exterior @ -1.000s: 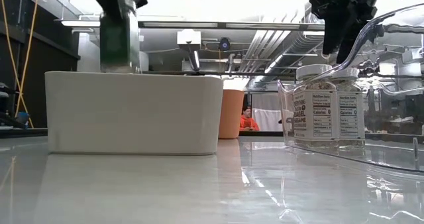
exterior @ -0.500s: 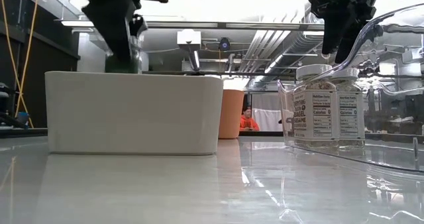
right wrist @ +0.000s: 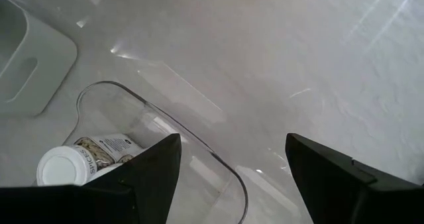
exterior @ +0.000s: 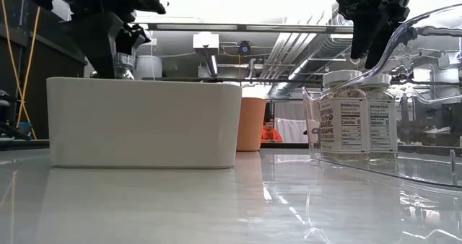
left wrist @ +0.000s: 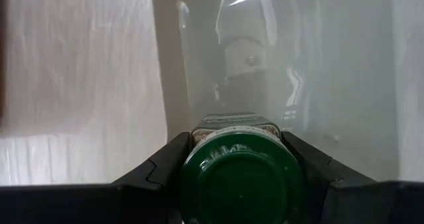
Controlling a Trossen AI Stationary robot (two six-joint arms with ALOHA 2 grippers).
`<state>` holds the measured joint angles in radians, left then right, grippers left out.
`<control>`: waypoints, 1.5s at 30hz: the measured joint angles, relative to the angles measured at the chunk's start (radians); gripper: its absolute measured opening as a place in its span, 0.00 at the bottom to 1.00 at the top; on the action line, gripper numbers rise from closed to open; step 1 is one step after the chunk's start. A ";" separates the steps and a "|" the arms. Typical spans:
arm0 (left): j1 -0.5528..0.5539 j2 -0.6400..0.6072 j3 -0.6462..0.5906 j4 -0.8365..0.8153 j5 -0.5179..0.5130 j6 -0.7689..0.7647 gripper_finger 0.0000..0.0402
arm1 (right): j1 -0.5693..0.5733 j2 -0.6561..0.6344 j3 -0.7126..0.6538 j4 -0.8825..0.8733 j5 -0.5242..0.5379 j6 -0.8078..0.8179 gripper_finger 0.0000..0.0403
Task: Sort spices by type
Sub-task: Put the top green seasoning bottle into the gray bin, then put the green seasoning bottle into the gray bin
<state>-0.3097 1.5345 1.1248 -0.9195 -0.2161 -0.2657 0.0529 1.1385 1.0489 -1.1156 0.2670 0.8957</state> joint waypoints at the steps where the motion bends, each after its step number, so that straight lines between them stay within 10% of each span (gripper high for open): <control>1: 0.004 0.000 0.000 -0.002 0.000 -0.008 0.41 | 0.000 0.000 0.000 0.000 0.000 0.002 0.66; 24: 0.010 0.002 -0.080 0.059 0.040 -0.096 0.56 | 0.000 0.000 0.000 0.003 0.014 0.004 0.66; 45: 0.090 -0.299 -0.077 -0.061 0.167 0.041 0.62 | 0.000 0.000 0.000 0.008 0.014 0.004 0.66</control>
<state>-0.2195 1.2354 1.0481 -0.9801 -0.0493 -0.2251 0.0525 1.1389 1.0489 -1.1072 0.2814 0.8997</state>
